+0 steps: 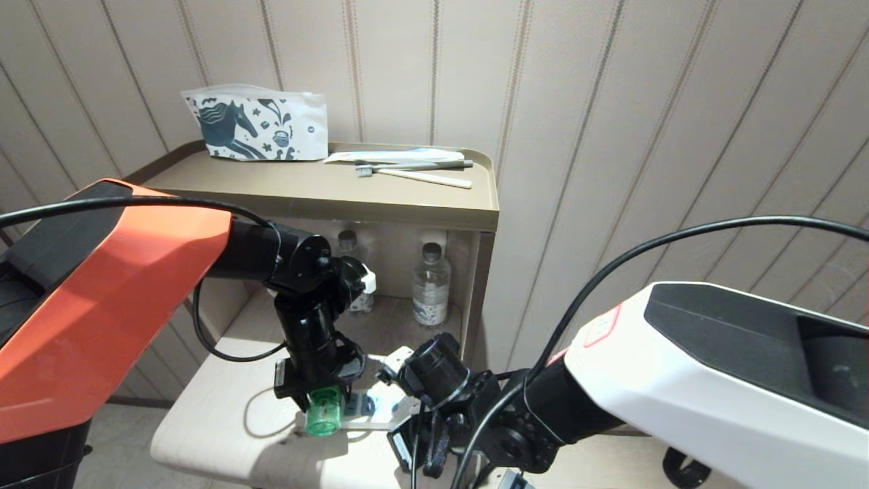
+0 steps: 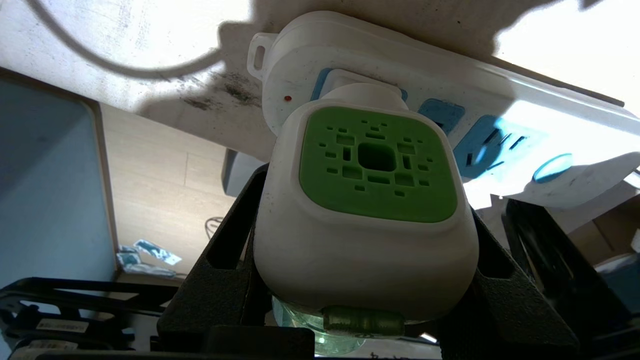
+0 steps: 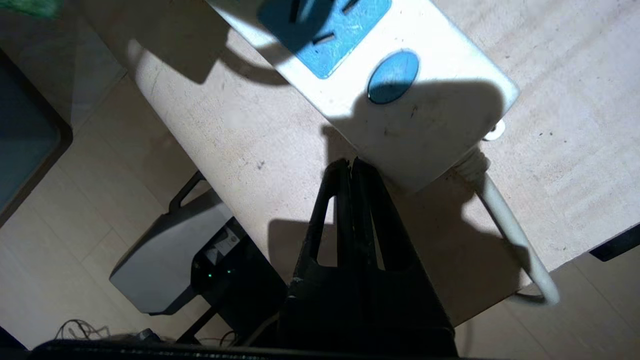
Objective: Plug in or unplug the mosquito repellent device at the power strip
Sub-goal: Hold the socket with your right hand and unplug it with your left hand
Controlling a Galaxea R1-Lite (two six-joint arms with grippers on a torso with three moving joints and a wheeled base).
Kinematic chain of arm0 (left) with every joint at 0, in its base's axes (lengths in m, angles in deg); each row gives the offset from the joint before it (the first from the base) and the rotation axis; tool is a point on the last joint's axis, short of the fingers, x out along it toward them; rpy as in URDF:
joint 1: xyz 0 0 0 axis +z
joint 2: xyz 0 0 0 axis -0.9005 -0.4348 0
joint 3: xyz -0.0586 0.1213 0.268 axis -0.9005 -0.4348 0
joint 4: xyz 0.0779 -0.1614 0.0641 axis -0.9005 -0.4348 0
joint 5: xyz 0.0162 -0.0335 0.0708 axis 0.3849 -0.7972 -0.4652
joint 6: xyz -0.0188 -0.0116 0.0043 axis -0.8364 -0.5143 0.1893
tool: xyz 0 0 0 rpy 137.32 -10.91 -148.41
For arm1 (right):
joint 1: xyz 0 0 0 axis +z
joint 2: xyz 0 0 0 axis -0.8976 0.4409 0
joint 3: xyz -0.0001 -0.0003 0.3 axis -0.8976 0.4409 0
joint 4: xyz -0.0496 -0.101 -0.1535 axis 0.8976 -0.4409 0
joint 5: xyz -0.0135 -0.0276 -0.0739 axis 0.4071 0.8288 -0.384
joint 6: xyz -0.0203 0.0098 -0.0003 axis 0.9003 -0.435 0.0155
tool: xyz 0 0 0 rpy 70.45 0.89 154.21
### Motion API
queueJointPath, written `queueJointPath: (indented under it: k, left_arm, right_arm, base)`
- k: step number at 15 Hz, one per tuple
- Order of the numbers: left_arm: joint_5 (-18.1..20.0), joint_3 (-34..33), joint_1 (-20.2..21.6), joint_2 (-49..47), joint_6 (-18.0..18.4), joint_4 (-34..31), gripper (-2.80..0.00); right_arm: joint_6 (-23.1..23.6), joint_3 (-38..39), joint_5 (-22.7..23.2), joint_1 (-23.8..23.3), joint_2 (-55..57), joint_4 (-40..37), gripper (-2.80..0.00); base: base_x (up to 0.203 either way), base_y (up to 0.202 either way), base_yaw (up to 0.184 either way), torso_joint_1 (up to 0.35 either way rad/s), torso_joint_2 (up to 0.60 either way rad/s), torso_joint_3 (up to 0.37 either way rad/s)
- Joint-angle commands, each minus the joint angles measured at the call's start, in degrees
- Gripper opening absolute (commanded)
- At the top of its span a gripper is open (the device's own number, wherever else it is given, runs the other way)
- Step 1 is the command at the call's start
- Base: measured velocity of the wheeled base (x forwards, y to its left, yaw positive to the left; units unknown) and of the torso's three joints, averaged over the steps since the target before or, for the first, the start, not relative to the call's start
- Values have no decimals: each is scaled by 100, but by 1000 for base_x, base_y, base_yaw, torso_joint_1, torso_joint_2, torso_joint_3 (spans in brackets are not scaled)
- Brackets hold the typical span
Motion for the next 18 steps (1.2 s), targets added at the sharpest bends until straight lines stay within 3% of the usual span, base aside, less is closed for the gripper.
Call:
queueJointPath:
  k: [1, 16, 18]
  left_arm:
    - [0, 13, 9, 20, -24, -31, -280]
    - [18, 4, 1, 82, -30, -28, -280]
    - [0, 14, 1, 20, -24, -22, -280]
  right_arm:
    - [-7, 39, 4, 9, 44, 5, -280]
    - [57, 78, 4, -5, 72, 20, -280]
    - [67, 52, 3, -32, -444, 7, -280]
  base:
    - [0, 0, 0, 0, 0, 0]
    - [0, 0, 0, 0, 0, 0]
    - [0, 0, 0, 0, 0, 0]
